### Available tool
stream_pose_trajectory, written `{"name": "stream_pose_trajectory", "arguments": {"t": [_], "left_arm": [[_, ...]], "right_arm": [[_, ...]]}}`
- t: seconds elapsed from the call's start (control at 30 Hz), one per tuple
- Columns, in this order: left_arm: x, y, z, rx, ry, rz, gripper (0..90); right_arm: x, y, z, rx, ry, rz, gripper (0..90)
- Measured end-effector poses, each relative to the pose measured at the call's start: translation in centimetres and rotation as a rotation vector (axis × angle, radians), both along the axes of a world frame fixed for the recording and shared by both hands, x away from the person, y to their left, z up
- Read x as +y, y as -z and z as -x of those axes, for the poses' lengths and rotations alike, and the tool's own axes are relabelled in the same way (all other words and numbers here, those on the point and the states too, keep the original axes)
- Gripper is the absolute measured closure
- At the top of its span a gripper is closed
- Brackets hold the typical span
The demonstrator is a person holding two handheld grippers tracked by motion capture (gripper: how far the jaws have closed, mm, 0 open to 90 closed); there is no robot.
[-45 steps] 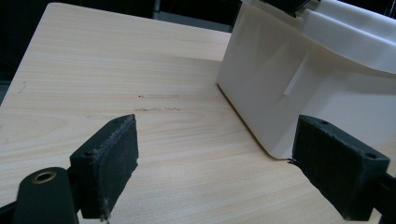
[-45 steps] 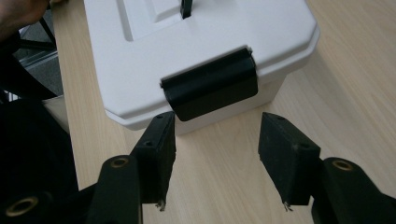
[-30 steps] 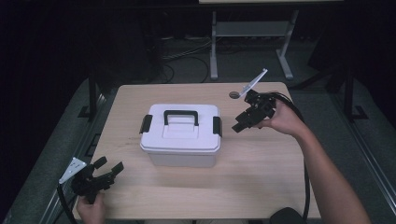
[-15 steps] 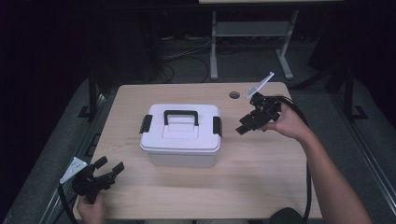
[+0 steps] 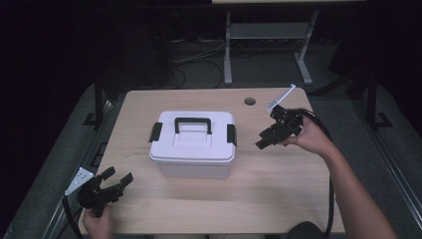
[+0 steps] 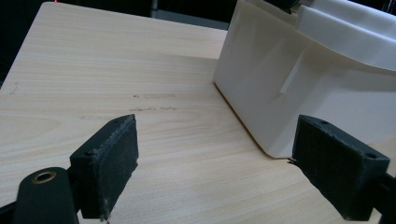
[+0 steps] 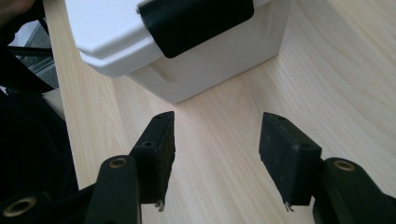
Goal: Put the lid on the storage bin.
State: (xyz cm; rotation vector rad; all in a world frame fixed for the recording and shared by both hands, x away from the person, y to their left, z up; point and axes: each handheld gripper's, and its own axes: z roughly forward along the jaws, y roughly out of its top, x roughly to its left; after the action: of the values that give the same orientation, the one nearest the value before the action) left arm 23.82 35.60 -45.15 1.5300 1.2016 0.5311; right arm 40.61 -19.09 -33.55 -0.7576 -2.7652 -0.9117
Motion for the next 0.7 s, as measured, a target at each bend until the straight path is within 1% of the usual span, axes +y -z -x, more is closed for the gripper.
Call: {"name": "stream_pose_trajectory", "arguments": {"t": [0.13, 0.7], "left_arm": [[0.0, 0.0, 0.0, 0.0, 0.0, 0.0, 13.7], [-0.1, 0.0, -0.1, 0.001, 0.005, -0.004, 13.7]], "right_arm": [[-0.1, 0.4, 0.1, 0.005, 0.001, 0.008, 44.7], [-0.5, 1.5, 0.4, 0.029, 0.011, 0.013, 44.8]]}}
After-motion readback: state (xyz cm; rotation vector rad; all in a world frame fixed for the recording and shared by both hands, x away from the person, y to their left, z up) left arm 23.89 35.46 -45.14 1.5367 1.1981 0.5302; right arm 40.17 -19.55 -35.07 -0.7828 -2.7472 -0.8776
